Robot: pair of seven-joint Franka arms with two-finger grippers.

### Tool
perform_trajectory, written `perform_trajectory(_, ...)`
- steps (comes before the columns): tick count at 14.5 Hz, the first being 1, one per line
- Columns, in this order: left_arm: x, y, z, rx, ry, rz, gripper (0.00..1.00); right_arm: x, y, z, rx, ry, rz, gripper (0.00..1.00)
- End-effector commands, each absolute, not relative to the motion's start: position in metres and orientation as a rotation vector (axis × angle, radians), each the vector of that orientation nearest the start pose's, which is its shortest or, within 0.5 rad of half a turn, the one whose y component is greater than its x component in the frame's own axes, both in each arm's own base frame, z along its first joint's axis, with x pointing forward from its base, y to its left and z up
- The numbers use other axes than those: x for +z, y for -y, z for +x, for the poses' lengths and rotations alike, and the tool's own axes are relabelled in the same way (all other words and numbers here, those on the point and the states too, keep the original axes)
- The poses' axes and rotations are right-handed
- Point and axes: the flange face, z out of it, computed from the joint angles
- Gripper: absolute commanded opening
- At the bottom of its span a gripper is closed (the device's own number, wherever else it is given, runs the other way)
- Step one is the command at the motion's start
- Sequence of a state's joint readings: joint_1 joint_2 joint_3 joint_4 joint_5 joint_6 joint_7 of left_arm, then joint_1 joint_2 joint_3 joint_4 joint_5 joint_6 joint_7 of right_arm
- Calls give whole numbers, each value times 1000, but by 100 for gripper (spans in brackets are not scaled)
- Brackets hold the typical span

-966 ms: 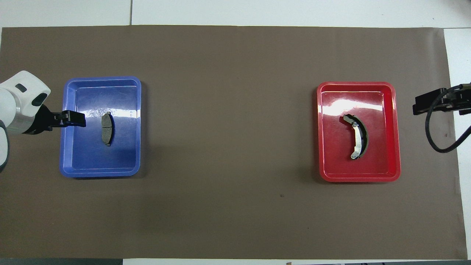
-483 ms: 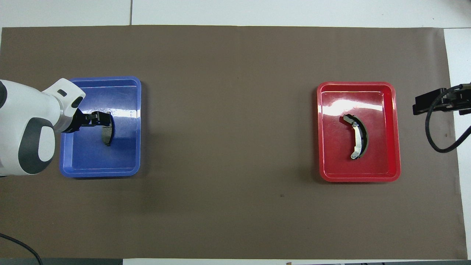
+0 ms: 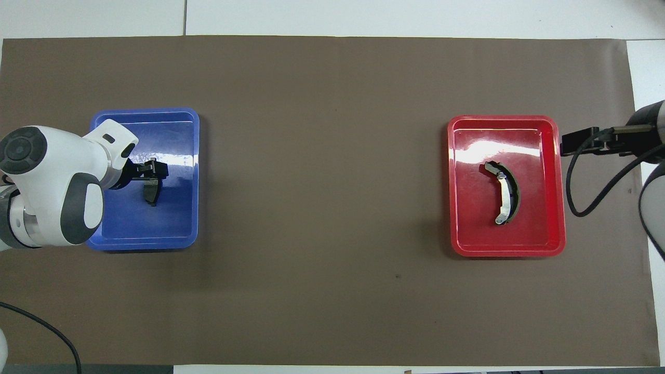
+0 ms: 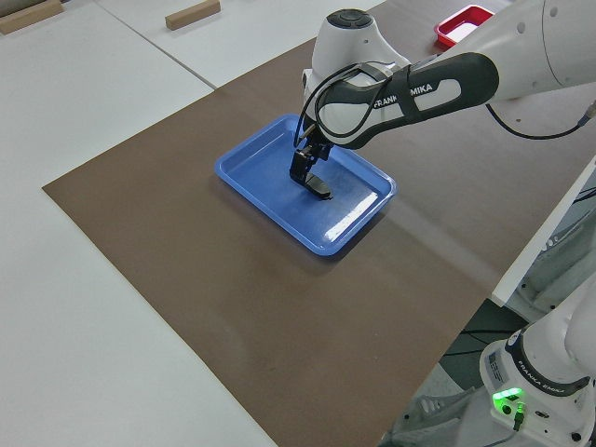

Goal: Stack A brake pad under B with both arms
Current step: 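Reach into the blue tray and grasp the small dark pad with the left gripper, then lift the small pad with the left gripper while the right gripper grasps the curved pad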

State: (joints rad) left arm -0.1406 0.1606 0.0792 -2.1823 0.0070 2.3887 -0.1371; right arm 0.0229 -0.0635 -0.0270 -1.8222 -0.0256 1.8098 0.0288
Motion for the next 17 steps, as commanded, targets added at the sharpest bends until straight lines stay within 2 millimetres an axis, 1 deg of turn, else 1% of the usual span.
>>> perform_trajectory(1,306,39,554,-85,111,-3128,96,506,6,547,-34,55,-3149,100)
perform_trajectory(2,304,38,554,-78,104,-3126,87,488,4,550,-32,77,-3129,100)
perform_trajectory(3,304,38,553,-76,97,-3126,73,466,3,547,-48,112,-3108,100)
perform_trajectory(4,304,38,553,-64,51,-3124,52,439,4,542,-73,170,-3103,100)
perform_trajectory(5,305,38,553,-63,-33,-3120,38,412,4,536,-109,219,-3102,100)
perform_trajectory(6,305,33,553,-62,-98,-3118,23,384,3,531,-145,231,-3105,100)
perform_trajectory(7,305,32,553,-64,-144,-3115,10,363,4,527,-166,235,-3108,100)
perform_trajectory(8,306,31,554,-66,-158,-3114,5,349,6,525,-181,269,-3109,100)
perform_trajectory(9,310,32,556,-78,-163,-3114,1,339,11,526,-165,295,-3109,100)
perform_trajectory(10,319,35,558,-85,-170,-3114,1,329,20,527,-156,281,-3112,100)
perform_trajectory(11,332,38,563,-73,-179,-3114,1,322,20,526,-158,282,-3113,100)
perform_trajectory(12,353,43,572,-57,-185,-3115,1,318,20,523,-163,281,-3114,100)
perform_trajectory(13,372,53,580,-57,-208,-3113,1,309,21,520,-148,276,-3115,99)
perform_trajectory(14,389,81,587,-58,-271,-3108,1,297,23,519,-131,268,-3116,99)
perform_trajectory(15,400,102,591,-68,-309,-3106,1,292,23,519,-126,263,-3117,99)
perform_trajectory(16,402,123,590,-94,-325,-3110,1,293,23,519,-122,263,-3116,97)
perform_trajectory(17,403,155,584,-140,-330,-3118,1,292,23,518,-119,261,-3116,94)
